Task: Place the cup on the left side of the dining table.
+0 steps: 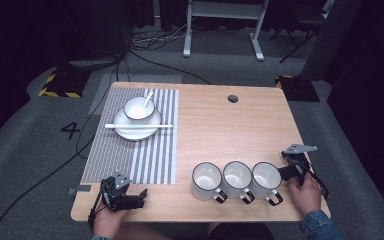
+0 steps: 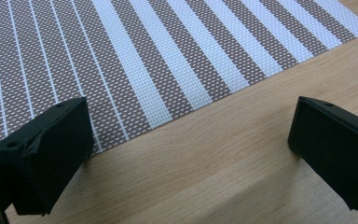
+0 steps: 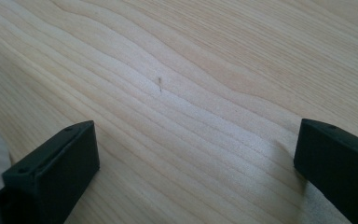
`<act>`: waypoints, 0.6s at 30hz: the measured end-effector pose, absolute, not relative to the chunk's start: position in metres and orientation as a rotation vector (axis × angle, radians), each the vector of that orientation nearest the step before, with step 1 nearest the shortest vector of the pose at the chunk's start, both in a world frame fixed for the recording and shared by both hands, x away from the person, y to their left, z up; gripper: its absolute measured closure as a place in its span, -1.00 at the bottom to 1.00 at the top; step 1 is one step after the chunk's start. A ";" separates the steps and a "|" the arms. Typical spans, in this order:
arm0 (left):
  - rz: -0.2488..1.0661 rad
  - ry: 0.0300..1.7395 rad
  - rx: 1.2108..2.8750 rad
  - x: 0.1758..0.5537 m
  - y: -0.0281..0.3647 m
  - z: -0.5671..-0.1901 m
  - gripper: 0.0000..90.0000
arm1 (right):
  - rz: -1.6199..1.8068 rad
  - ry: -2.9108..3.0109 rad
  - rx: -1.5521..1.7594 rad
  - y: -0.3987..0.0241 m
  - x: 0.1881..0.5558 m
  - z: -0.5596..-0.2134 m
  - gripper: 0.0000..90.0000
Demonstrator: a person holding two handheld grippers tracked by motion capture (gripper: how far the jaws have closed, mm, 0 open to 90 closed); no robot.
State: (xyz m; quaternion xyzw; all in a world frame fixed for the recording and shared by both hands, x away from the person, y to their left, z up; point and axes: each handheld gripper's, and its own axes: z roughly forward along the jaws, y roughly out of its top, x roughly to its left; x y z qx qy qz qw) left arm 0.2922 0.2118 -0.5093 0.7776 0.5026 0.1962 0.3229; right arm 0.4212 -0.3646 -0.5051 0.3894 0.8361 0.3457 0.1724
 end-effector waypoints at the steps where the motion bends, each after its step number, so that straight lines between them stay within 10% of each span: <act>1: 0.516 1.319 2.041 0.292 0.212 -0.509 -0.99 | 0.981 2.373 1.105 -0.365 0.421 -0.505 -1.00; 18: 0.516 1.319 2.041 0.292 0.212 -0.509 -0.99 | 0.980 2.373 1.105 -0.365 0.421 -0.505 -1.00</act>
